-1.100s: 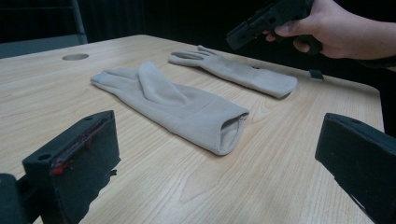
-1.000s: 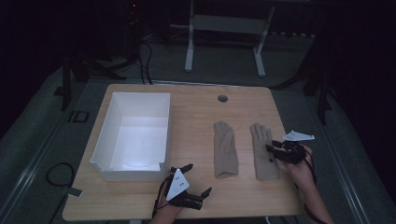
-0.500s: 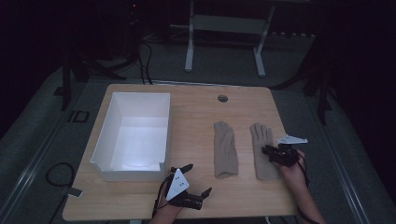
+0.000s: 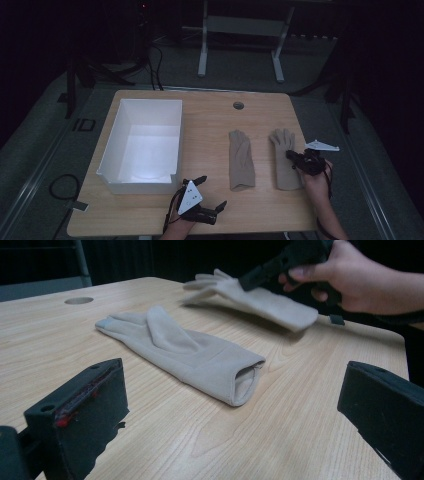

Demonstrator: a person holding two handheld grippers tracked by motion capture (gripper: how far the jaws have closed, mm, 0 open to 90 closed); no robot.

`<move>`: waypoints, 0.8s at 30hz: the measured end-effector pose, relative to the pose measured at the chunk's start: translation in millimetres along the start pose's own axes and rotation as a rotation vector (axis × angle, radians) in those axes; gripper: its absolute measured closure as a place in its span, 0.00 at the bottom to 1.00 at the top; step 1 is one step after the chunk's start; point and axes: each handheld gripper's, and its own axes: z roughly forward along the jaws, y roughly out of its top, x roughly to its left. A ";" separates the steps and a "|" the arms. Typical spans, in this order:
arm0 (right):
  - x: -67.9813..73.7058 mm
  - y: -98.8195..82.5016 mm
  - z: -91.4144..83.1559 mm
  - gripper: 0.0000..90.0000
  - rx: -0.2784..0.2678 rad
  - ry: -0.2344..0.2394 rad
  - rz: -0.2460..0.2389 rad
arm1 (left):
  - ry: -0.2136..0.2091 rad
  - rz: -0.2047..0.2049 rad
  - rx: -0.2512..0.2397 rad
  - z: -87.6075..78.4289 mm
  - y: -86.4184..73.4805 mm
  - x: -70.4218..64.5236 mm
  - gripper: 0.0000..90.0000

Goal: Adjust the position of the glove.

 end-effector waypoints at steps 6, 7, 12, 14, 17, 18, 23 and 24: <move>6.9 18.4 -14.6 0.95 -0.044 -0.014 0.013 | 0.001 -0.001 0.000 0.1 0.0 0.0 0.00; 9.2 21.8 -16.6 0.95 -0.047 -0.016 0.016 | 0.001 -0.001 0.000 0.1 0.0 0.0 0.00; 18.6 35.2 -23.2 0.95 -0.076 -0.011 0.022 | 0.002 -0.001 -0.001 0.1 0.0 -0.1 0.00; 27.9 45.2 -27.3 0.95 -0.101 0.002 0.003 | 0.002 0.001 0.001 0.0 0.0 0.0 0.00; 36.4 54.1 -28.3 0.95 -0.114 0.009 -0.008 | 0.001 -0.001 -0.001 -0.1 -0.1 -0.1 0.00; 36.4 54.1 -28.3 0.95 -0.114 0.009 -0.008 | 0.002 -0.001 -0.002 -0.1 -0.1 -0.1 0.00; 53.8 67.1 -26.7 0.95 -0.130 0.028 -0.022 | 0.001 -0.001 -0.003 -0.1 -0.1 -0.1 0.00; 57.9 69.5 -25.9 0.95 -0.132 0.033 -0.023 | 0.002 -0.001 -0.002 -0.2 -0.1 0.0 0.00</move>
